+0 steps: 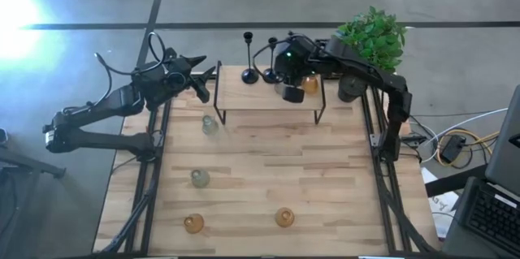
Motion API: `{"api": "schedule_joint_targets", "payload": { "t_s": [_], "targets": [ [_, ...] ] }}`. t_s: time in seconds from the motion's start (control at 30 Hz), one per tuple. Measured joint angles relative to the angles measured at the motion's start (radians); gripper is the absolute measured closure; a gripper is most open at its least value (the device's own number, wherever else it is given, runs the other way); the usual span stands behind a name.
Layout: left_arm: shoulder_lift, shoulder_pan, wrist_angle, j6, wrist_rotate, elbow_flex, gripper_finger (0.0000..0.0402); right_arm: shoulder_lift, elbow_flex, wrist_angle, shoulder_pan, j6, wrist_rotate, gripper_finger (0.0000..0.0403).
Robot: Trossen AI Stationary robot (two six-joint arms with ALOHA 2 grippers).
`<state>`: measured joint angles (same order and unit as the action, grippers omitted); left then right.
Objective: Pick & Place candle stick holders
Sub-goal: Put the left yellow candle holder on the shelf
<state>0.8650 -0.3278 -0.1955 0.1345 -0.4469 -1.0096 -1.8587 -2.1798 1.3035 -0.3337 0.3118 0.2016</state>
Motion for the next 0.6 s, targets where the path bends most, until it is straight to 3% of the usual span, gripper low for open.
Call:
{"api": "schedule_joint_targets", "payload": {
  "t_s": [0.17, 0.3, 0.4, 0.6],
  "targets": [
    [-0.012, 0.000, -0.004, -0.001, 0.012, 0.000, 0.0188, 0.003, -0.140, 0.206, 0.063, -0.136, -0.035, 0.0329],
    [-0.025, 0.000, -0.104, -0.051, 0.104, -0.033, 0.0188, 0.049, -0.164, 0.263, 0.124, -0.269, -0.139, 0.0339],
    [-0.024, 0.002, -0.269, -0.092, 0.202, -0.098, 0.0188, 0.115, -0.129, 0.266, 0.178, -0.346, -0.172, 0.0344],
    [0.006, 0.005, -0.705, -0.191, 0.291, -0.228, 0.0189, 0.254, 0.012, 0.267, 0.264, -0.532, -0.108, 0.0348]
  ]
}}
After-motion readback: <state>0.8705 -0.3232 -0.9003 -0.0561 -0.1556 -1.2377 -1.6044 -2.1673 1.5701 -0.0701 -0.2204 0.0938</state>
